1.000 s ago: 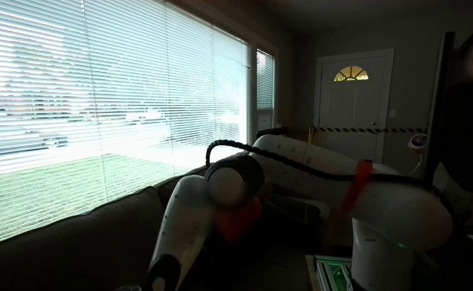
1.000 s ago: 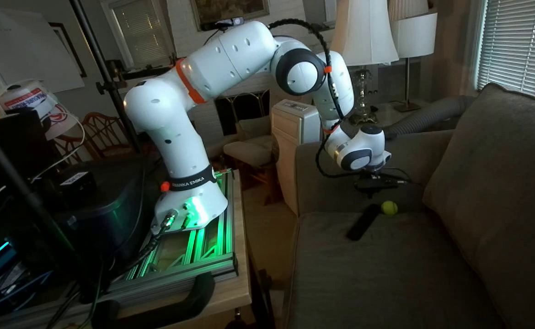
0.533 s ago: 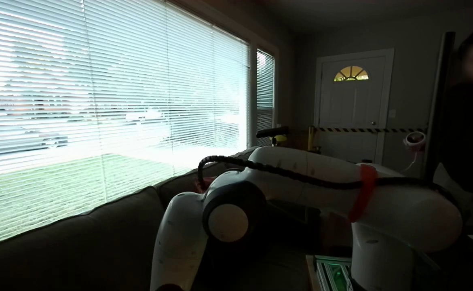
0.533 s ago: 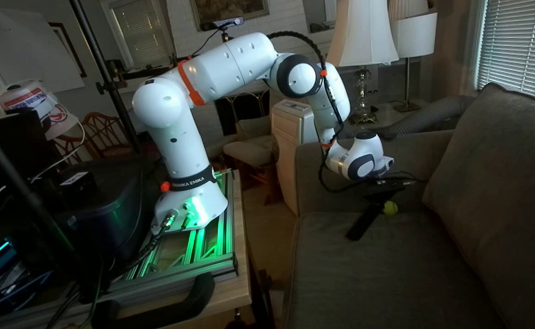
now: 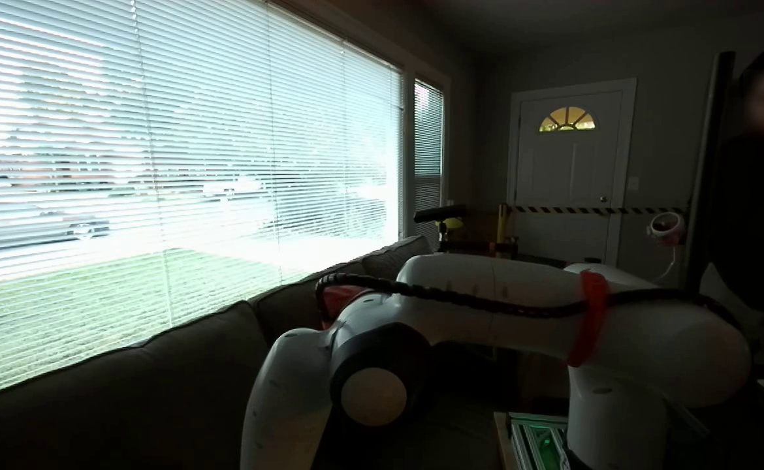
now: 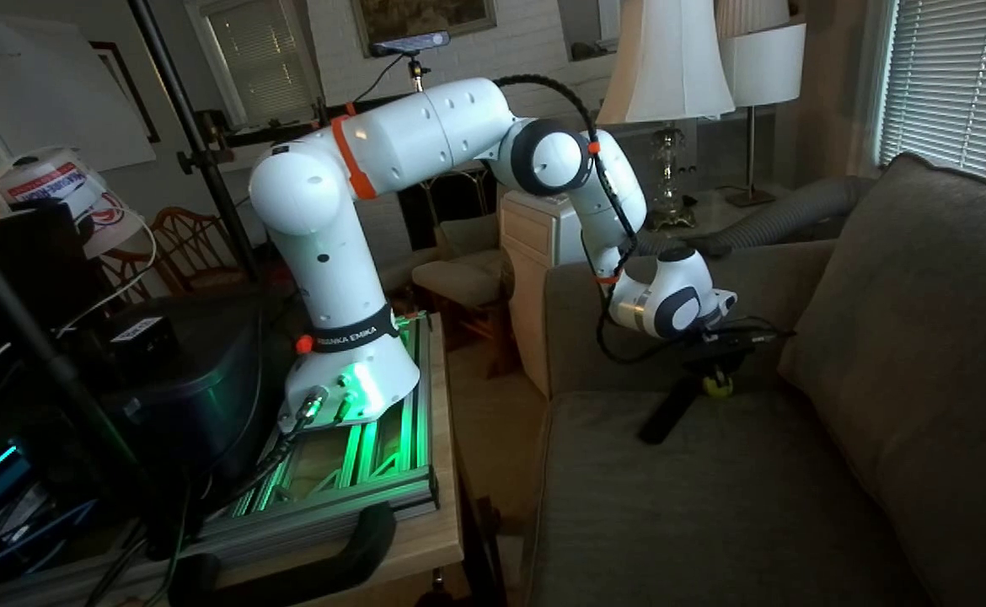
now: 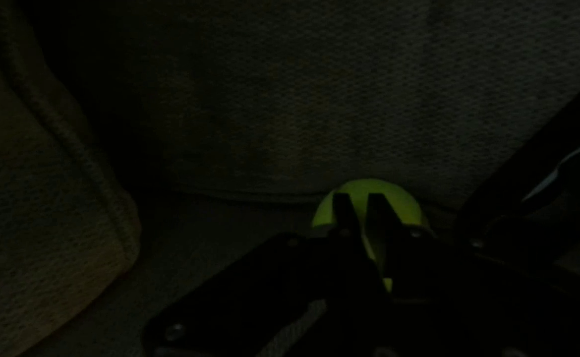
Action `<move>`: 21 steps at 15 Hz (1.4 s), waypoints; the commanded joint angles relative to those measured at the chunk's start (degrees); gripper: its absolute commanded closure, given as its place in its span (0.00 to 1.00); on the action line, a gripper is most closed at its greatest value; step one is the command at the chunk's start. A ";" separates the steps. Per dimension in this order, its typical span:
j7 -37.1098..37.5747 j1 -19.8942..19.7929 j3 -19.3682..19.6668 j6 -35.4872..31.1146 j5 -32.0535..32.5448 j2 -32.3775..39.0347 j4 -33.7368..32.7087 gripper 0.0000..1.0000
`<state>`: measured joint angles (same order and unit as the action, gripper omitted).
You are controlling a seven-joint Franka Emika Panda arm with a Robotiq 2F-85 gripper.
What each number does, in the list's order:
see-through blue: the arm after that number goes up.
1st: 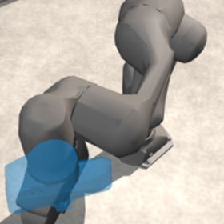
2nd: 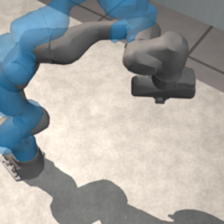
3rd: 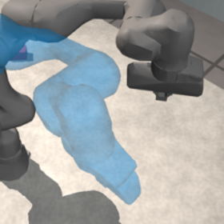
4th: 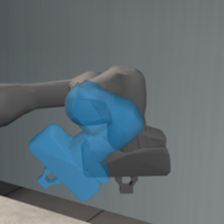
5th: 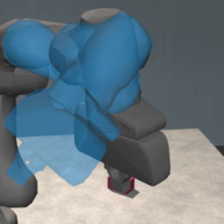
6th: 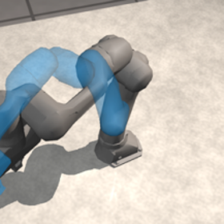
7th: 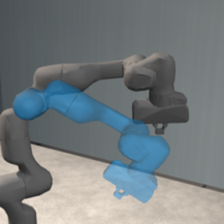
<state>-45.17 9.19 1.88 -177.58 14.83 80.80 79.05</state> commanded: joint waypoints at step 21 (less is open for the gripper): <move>-1.73 -16.12 -18.56 11.69 1.97 -0.42 2.18 0.00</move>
<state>-44.75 -5.26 -16.20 -168.41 16.46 80.46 80.13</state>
